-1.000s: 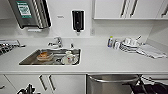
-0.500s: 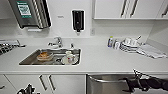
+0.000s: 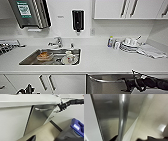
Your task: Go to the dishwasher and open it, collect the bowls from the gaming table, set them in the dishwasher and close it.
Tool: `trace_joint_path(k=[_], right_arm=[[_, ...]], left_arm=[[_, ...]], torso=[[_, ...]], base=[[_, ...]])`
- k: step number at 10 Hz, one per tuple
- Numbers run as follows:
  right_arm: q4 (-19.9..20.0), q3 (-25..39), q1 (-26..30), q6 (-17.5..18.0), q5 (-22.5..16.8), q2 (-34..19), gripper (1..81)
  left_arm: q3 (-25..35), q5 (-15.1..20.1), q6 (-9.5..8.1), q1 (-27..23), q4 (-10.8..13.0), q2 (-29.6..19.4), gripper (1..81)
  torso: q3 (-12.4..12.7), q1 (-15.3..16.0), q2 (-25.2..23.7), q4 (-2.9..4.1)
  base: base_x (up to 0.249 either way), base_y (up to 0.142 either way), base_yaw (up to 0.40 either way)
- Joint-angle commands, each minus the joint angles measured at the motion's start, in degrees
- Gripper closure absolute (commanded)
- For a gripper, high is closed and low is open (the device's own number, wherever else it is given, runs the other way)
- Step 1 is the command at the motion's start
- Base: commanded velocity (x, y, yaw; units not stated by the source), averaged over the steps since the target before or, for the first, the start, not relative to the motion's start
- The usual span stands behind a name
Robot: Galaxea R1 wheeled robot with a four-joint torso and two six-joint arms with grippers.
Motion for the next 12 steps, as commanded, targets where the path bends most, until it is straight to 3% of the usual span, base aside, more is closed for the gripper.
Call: trace_joint_path(k=[1, 3, 5, 9, 12], right_arm=[[0.66, -1.78, 8.98, 1.24, -1.34, 1.70, 1.0], [0.40, -5.37, 8.63, 1.16, -1.43, 4.59, 1.0], [-3.78, -7.39, 9.24, 1.24, -6.14, 6.70, 1.0], [-6.01, -9.34, 9.33, 1.24, -7.14, 7.24, 1.0], [-9.26, -10.91, 8.89, 1.24, -10.27, 7.93, 1.0]], left_arm=[[1.03, 0.39, 0.30, -4.89, 0.26, -1.77, 1.0], [1.03, 0.39, 0.47, -4.89, 0.26, -2.21, 1.0], [1.03, 0.65, 0.47, -4.89, 0.26, -2.30, 1.0], [1.03, 0.74, 0.47, -4.89, 0.26, -1.77, 1.0], [0.59, 0.91, 0.38, -4.89, 0.08, -1.68, 1.0]], torso=[[0.00, 0.00, 0.00, 0.00], [-0.02, 0.00, 0.00, 0.00], [-0.02, 0.00, 0.00, 0.00], [-0.02, 0.02, 0.00, 0.00], [-0.02, 0.02, 0.02, 0.00]], base=[[0.000, 0.000, 0.000], [0.000, 0.000, 0.000], [0.000, 0.000, 0.000], [0.000, 0.000, 0.000], [0.000, 0.000, 0.000]])
